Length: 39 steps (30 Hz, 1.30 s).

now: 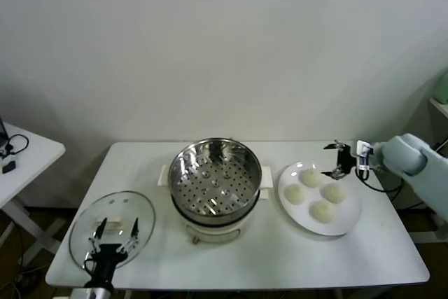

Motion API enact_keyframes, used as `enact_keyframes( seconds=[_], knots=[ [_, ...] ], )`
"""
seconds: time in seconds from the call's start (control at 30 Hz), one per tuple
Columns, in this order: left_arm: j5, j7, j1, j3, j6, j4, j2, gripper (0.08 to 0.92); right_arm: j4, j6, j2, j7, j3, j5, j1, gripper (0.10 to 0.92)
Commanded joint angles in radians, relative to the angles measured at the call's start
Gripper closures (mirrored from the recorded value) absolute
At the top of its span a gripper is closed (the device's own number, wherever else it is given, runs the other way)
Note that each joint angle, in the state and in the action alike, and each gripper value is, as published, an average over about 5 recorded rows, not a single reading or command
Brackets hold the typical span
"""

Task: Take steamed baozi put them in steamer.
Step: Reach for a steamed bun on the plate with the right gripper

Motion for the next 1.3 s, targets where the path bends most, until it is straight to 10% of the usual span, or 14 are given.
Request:
enact_keyframes(
  seconds=[0.03, 1.3],
  knots=[
    [0.003, 0.001, -0.003, 0.001, -0.002, 0.006, -0.004, 0.177, -0.238, 0.133, 0.110, -0.198, -0.321, -0.020, 0.291, 0.203],
    [0.016, 0.003, -0.019, -0.008, -0.015, 0.063, 0.008, 0.177, -0.699, 0.189, 0.529, -0.124, 0.039, -0.262, -0.029, 0.203]
  ],
)
